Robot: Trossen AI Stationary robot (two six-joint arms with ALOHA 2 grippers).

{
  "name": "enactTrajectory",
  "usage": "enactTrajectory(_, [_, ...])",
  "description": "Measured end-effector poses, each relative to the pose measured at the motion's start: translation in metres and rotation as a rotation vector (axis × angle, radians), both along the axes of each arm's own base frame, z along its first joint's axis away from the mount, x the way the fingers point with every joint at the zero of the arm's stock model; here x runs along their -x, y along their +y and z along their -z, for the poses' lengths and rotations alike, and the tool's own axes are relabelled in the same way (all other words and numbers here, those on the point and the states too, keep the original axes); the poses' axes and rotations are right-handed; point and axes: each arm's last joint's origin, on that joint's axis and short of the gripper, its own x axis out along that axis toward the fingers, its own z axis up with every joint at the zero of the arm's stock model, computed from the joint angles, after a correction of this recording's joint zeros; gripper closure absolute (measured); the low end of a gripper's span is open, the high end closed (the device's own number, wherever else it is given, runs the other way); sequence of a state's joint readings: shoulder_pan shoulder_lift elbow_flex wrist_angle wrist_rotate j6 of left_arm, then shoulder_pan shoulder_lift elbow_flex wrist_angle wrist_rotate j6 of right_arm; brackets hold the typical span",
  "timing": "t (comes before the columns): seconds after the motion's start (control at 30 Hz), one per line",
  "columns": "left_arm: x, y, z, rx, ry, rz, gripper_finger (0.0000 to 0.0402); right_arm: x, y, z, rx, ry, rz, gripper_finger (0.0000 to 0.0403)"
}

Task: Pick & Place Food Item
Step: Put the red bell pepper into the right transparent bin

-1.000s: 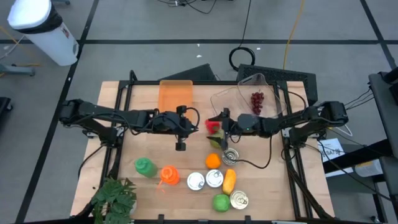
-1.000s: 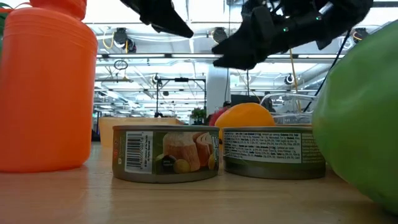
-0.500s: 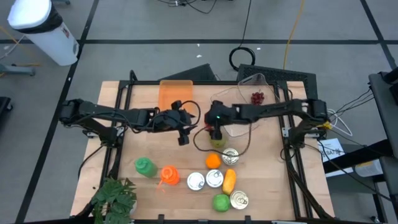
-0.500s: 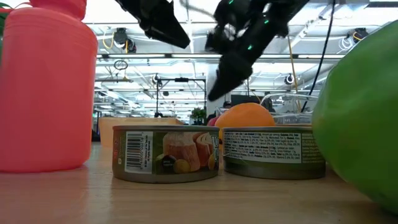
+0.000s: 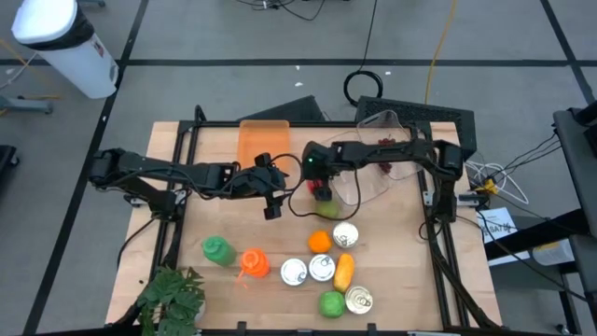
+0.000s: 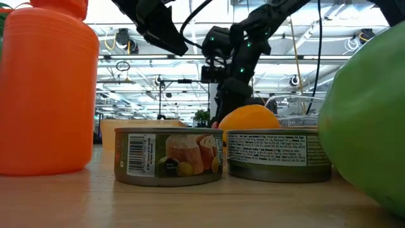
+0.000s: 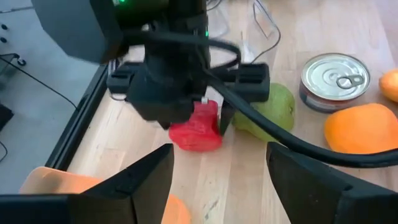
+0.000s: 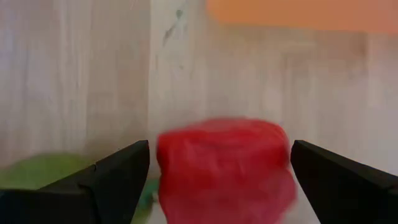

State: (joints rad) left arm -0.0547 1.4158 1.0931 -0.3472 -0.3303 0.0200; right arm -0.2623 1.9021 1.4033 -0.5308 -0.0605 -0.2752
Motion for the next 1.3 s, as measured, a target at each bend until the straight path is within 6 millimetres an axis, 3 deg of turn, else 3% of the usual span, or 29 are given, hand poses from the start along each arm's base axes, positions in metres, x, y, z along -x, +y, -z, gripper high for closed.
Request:
enactTrajectory(0.27, [0.000, -0.001, 0.000, 0.009, 0.002, 0.018, 0.0130, -0.006, 0.008, 0.019, -0.003, 0.063, -0.022, 0.0037])
enactTrajectory(0.53, [0.000, 0.000, 0.000, 0.008, 0.002, 0.016, 0.0130, -0.005, 0.020, 0.012, 0.036, 0.059, -0.032, 0.0097])
enactTrajectory(0.67, [0.000, 0.000, 0.000, 0.007, 0.001, 0.015, 0.0130, -0.005, 0.026, 0.004, 0.042, 0.032, -0.042, 0.0105])
enactTrajectory(0.83, [0.000, 0.000, 0.000, 0.007, 0.001, 0.014, 0.0130, -0.004, 0.037, -0.022, 0.066, -0.075, -0.070, 0.0101])
enactTrajectory(1.0, [0.000, 0.000, 0.000, 0.007, 0.001, 0.013, 0.0130, 0.008, 0.046, -0.066, 0.086, -0.212, -0.075, 0.0103])
enactTrajectory(1.17, [0.000, 0.000, 0.000, 0.007, 0.001, 0.013, 0.0130, 0.037, 0.040, -0.106, 0.120, -0.298, -0.010, 0.0102])
enactTrajectory(1.3, [0.000, 0.000, 0.000, 0.008, 0.001, 0.013, 0.0130, 0.072, 0.023, -0.120, 0.197, -0.324, 0.116, 0.0103])
